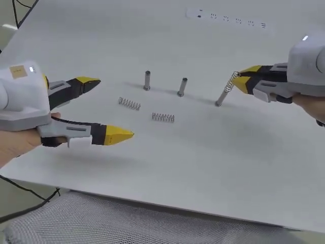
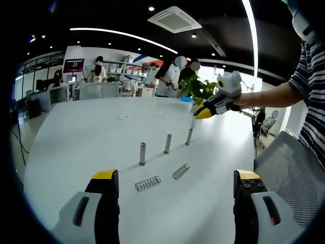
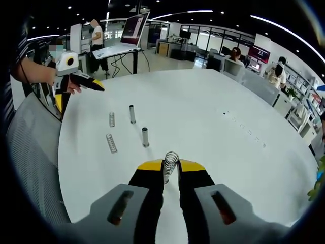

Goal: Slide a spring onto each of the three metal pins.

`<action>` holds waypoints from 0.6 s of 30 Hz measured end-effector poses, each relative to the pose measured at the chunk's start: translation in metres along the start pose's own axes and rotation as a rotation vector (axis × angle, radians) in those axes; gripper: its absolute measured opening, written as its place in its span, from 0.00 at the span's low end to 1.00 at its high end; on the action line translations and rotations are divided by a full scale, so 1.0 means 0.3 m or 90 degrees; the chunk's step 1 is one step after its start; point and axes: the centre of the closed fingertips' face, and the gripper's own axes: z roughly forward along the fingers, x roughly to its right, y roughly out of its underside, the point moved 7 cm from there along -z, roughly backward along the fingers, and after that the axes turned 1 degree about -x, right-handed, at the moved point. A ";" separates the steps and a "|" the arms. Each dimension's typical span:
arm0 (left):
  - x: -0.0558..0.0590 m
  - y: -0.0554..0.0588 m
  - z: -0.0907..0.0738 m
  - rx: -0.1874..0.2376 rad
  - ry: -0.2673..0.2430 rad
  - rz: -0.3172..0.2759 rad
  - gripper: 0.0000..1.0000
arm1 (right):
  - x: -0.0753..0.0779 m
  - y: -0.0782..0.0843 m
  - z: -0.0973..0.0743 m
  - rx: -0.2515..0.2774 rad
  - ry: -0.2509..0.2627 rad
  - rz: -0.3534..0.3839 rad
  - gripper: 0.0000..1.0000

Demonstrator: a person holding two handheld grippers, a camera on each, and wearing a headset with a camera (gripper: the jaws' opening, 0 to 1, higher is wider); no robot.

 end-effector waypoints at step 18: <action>0.000 -0.006 0.001 0.000 0.004 -0.004 0.91 | -0.001 0.009 0.013 -0.007 -0.004 -0.006 0.12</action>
